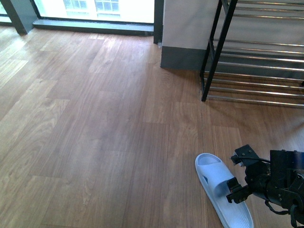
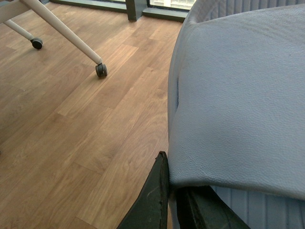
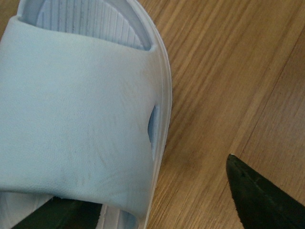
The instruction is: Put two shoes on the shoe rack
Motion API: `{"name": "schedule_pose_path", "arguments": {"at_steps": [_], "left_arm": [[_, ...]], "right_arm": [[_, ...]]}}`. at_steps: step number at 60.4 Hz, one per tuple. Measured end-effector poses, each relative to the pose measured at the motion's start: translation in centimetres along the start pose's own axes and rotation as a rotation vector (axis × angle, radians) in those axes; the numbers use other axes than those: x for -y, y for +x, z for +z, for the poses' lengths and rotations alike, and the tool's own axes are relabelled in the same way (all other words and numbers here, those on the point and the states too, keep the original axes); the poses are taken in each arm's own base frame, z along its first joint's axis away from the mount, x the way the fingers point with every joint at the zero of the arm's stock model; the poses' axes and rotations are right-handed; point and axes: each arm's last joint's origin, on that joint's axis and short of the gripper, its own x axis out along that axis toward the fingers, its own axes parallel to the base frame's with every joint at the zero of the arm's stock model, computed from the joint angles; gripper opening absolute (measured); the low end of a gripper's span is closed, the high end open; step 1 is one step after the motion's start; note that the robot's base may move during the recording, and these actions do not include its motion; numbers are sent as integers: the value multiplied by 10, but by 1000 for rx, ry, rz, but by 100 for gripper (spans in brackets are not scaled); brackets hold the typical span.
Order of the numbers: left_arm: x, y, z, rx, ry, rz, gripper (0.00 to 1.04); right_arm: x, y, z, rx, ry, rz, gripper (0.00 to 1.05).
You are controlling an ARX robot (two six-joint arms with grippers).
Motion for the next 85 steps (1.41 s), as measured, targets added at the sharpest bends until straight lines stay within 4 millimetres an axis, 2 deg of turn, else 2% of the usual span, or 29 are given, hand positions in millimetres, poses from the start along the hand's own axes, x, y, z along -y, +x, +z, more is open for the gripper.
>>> {"name": "schedule_pose_path", "arguments": {"at_steps": [27,40,47,55,61,66,73,85], "left_arm": [[0,0,0,0,0,0,2],[0,0,0,0,0,0,2],[0,0,0,0,0,0,2],[0,0,0,0,0,0,2],[0,0,0,0,0,0,2],[0,0,0,0,0,0,2],[0,0,0,0,0,0,2],[0,0,0,0,0,0,2]], "right_arm": [[-3,9,-14,-27,36,-17,2],[-1,7,-14,-21,41,-27,2],[5,-5,-12,-19,26,-43,2],[29,-42,12,59,-45,-113,2],[49,-76,39,146,-94,-163,2],[69,-129,69,246,-186,-229,2],[73,-204,84,309,-228,-252,2],[65,-294,98,416,-201,-295,2]]}}
